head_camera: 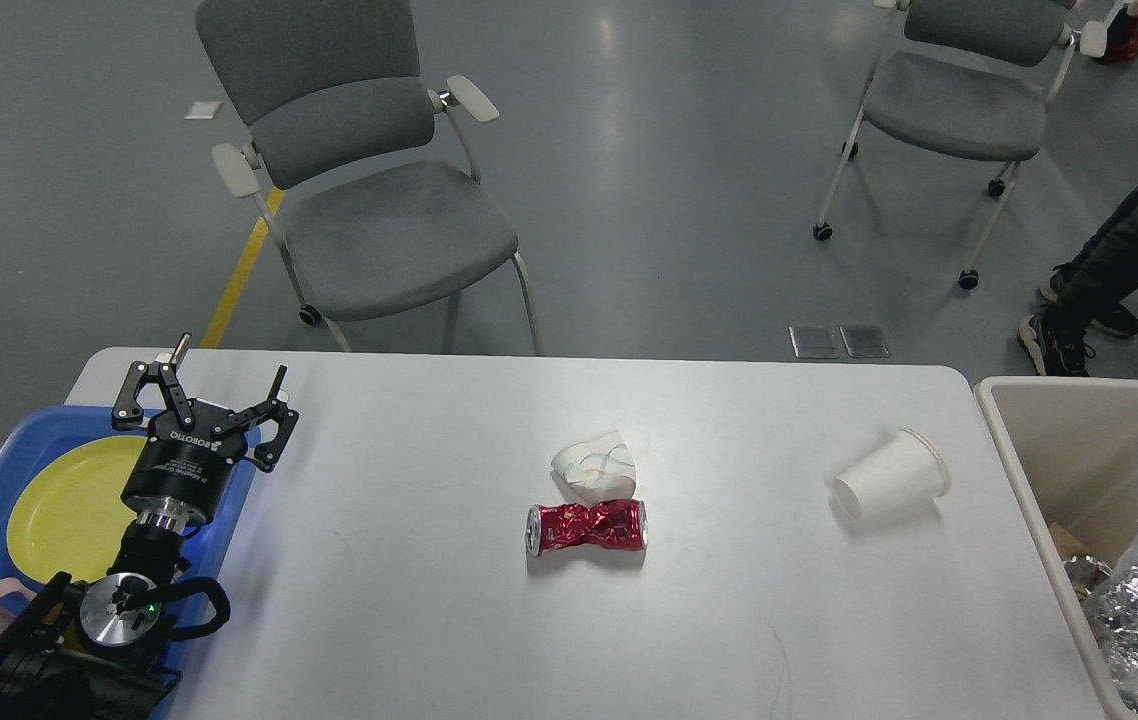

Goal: Tidy desktop

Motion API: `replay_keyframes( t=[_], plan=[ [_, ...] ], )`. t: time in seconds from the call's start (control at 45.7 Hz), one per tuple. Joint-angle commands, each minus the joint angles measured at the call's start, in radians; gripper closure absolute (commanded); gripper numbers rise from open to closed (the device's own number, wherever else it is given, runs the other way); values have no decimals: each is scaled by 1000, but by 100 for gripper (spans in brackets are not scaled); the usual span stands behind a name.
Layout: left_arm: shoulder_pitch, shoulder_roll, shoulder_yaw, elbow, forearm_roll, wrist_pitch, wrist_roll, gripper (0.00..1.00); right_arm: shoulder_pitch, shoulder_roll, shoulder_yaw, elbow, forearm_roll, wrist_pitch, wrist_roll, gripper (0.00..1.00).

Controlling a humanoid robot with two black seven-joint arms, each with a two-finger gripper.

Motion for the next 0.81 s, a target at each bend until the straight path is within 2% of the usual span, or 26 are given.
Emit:
replay_keyframes(
  t=[0.0, 0.197, 0.219, 0.263, 0.328, 0.35, 0.372, 0.438, 0.788],
  plan=[
    [-1, 0, 0, 0, 0, 0, 0, 4, -12, 18, -4, 2, 0, 0, -2, 100],
    [-1, 0, 0, 0, 0, 0, 0, 4, -12, 25, -8, 8, 0, -3, -1, 100],
    [-1, 0, 0, 0, 0, 0, 0, 4, -12, 28, -8, 8, 0, -5, 1, 97],
    [-1, 0, 0, 0, 0, 0, 0, 4, -12, 28, -7, 8, 0, -14, 2, 69],
    [-1, -2, 0, 0, 0, 0, 0, 4, -11, 25, -2, 9, 1, -50, 5, 18],
    [-1, 0, 0, 0, 0, 0, 0, 4, -11, 27, -2, 9, 1, -66, 7, 10],
    [1, 0, 0, 0, 0, 0, 0, 4, -11, 28, -2, 11, 1, -78, 7, 6],
    [-1, 0, 0, 0, 0, 0, 0, 4, -11, 30, -2, 14, 1, -89, 8, 0],
    [-1, 0, 0, 0, 0, 0, 0, 4, 14, 18, -4, 17, 1, -89, 8, 0]
  ],
)
